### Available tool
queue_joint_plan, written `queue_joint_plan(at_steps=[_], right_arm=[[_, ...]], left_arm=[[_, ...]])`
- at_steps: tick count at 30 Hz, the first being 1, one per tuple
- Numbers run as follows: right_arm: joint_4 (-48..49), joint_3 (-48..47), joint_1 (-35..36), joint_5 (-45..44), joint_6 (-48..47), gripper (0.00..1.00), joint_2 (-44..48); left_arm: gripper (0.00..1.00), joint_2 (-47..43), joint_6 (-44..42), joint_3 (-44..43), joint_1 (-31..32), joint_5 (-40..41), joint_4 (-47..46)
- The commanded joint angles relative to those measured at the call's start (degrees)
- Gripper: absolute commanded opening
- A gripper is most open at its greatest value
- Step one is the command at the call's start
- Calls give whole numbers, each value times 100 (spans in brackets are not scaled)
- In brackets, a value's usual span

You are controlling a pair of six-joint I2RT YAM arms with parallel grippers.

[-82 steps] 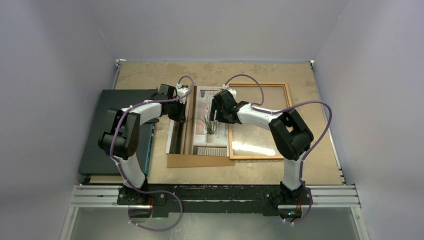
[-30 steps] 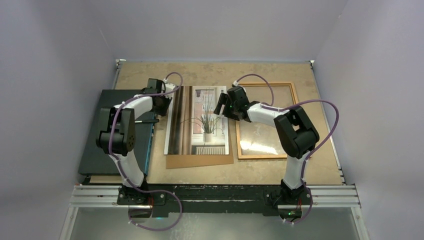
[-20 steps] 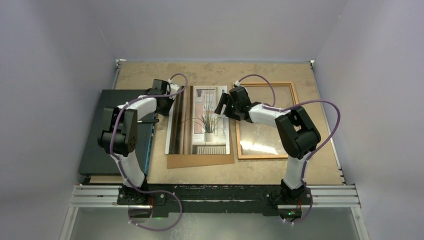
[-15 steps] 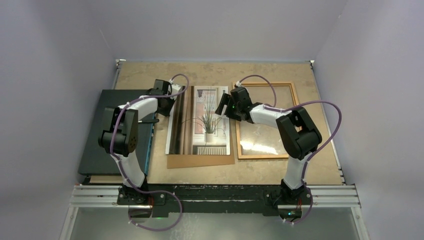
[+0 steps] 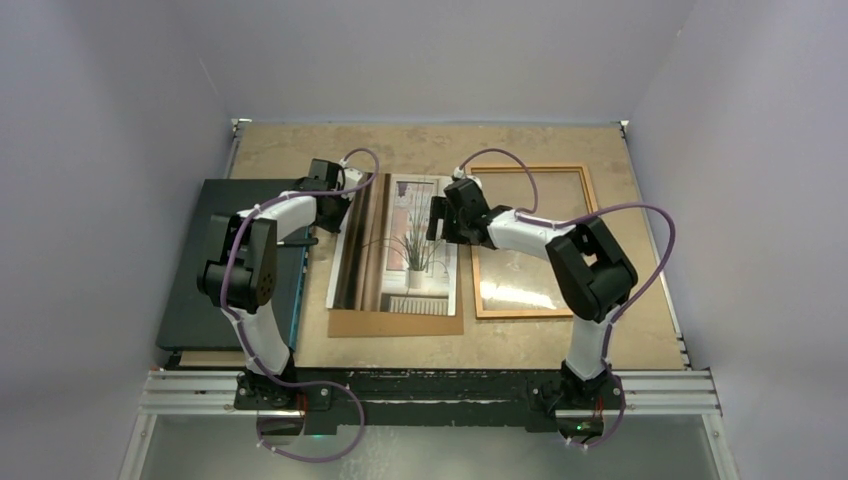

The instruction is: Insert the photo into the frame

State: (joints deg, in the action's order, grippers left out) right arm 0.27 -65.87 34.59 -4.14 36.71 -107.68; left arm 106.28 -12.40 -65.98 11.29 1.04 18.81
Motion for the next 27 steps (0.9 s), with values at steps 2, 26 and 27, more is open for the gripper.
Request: queue_joint_plan(at_steps=[2,26,27], right_arm=[[-316,-470,419,-61,-185,84,-221],[-1403,-1492,1344,-1639,-682,86,-409],[-1403,-1453,1348,-1519,-643,86,-373]], left_arm=[[5,134,252,119,182,-621,42],[1,127,290,110,183,-728,18],[1,117,288,114,181,-727,10]])
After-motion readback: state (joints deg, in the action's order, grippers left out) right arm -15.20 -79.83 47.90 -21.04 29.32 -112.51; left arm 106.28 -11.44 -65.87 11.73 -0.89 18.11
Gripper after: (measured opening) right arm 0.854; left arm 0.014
